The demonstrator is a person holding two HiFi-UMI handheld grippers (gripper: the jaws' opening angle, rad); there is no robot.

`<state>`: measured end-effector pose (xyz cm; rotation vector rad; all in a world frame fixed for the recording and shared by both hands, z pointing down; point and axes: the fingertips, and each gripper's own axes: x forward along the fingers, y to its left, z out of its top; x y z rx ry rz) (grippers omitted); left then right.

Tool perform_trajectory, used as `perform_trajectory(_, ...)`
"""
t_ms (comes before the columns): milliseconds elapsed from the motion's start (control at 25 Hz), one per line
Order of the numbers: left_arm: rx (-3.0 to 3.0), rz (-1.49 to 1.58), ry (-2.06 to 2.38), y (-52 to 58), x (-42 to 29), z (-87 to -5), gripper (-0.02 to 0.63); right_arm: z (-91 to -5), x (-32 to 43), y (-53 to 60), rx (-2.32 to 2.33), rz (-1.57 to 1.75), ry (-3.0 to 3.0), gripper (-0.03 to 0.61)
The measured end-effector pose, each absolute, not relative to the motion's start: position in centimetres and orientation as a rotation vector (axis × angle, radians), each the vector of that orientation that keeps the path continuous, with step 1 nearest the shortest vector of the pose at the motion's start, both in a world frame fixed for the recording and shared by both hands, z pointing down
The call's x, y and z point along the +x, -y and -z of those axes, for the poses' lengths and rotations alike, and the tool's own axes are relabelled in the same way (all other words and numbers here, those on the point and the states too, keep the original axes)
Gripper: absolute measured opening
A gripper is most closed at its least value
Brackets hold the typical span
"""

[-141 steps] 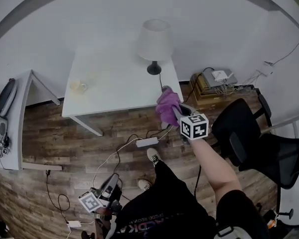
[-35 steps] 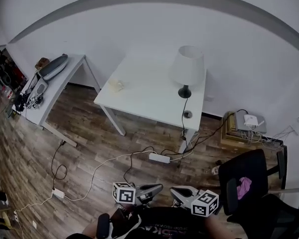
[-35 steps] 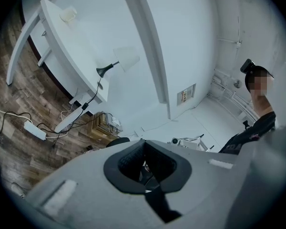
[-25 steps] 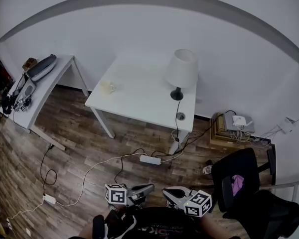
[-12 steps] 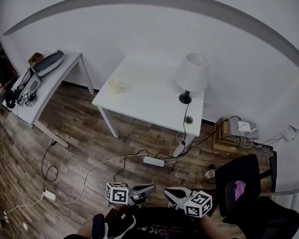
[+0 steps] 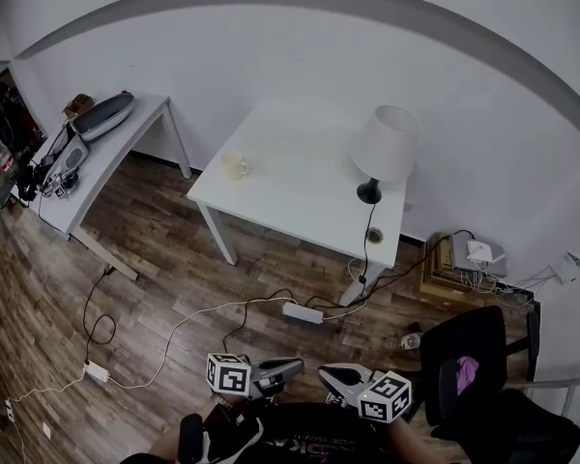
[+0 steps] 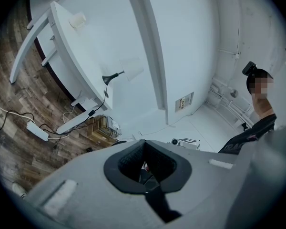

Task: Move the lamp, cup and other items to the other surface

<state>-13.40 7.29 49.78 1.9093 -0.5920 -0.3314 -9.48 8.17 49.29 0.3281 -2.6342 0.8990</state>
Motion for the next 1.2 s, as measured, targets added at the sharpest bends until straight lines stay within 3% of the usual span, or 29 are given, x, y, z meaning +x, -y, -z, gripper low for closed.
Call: perform_trajectory(1200, 1.927, 0.353, 0.599, -6.8, -10.1, -48.4, -0.006, -48.4, -5.7, -7.9, 0.318, -0.904, 2.661, 0.005)
